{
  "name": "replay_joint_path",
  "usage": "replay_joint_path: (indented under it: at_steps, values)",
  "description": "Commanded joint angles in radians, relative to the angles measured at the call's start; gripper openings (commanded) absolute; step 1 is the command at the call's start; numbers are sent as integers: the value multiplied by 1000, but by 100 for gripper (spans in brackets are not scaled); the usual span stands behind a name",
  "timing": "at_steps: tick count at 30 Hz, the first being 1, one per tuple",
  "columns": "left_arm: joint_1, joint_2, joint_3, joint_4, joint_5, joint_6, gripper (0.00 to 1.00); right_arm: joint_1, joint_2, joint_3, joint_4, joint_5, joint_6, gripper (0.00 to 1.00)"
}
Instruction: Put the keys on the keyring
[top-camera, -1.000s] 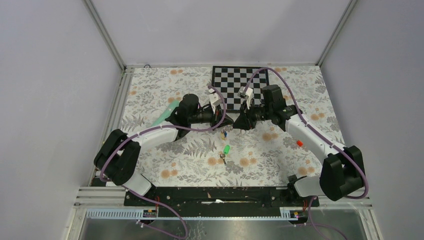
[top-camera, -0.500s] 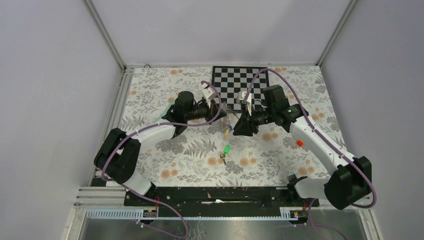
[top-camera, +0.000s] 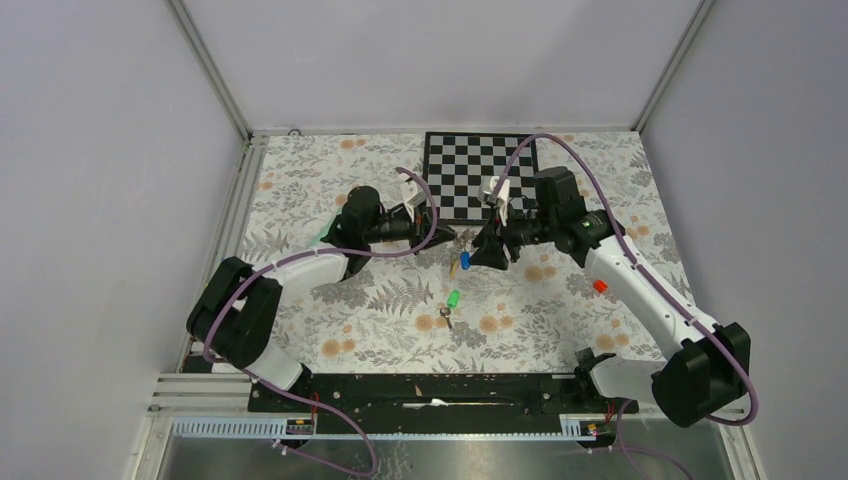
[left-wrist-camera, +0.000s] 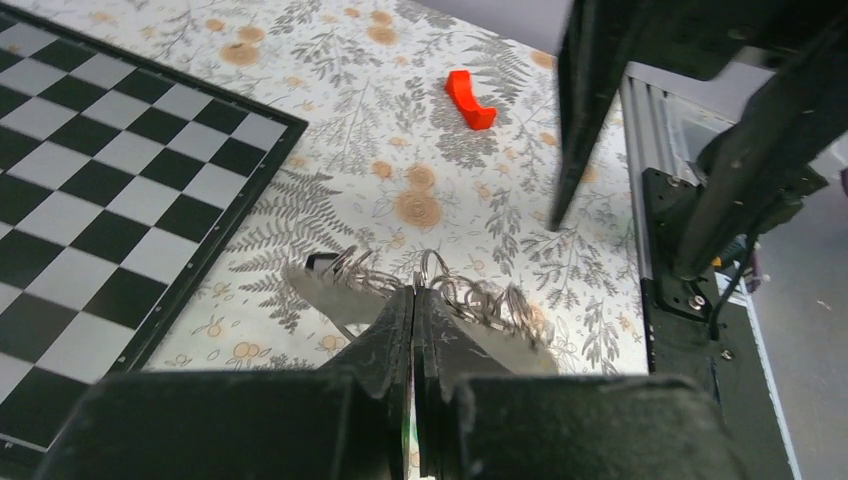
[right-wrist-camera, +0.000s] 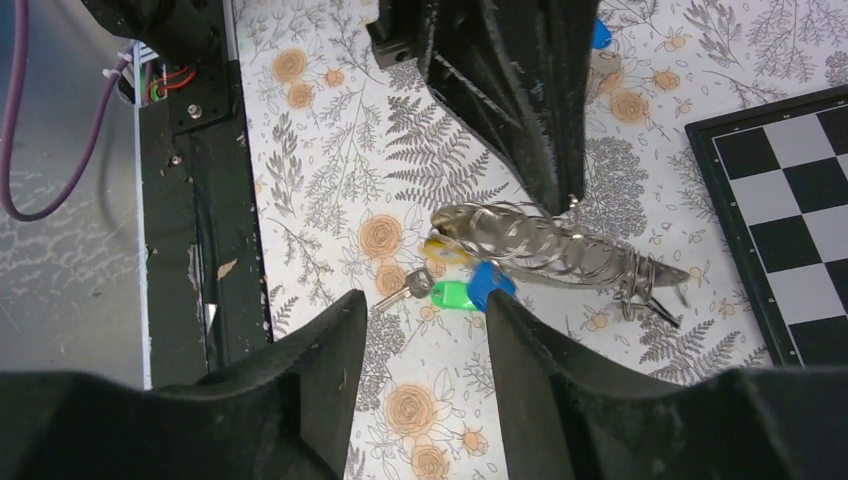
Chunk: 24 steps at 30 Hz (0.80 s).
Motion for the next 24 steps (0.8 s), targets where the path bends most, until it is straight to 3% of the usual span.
replay_joint_path:
  at_steps: [1, 5, 10, 16, 24]
  values:
    - [4, -47, -14, 155, 113, -25, 0, -3, 20, 48, 83, 3, 46, 57]
    - [4, -51, -26, 182, 166, -31, 0, -3, 46, 85, 102, 12, 57, 57]
    - [4, -58, -45, 239, 240, -36, 0, -3, 64, 104, 123, 24, 44, 46]
    - [4, -63, -98, 416, 301, -118, 0, -3, 68, 45, 134, -76, -9, 36]
    - [4, -56, -108, 478, 330, -158, 0, -3, 74, 8, 160, -145, -19, 27]
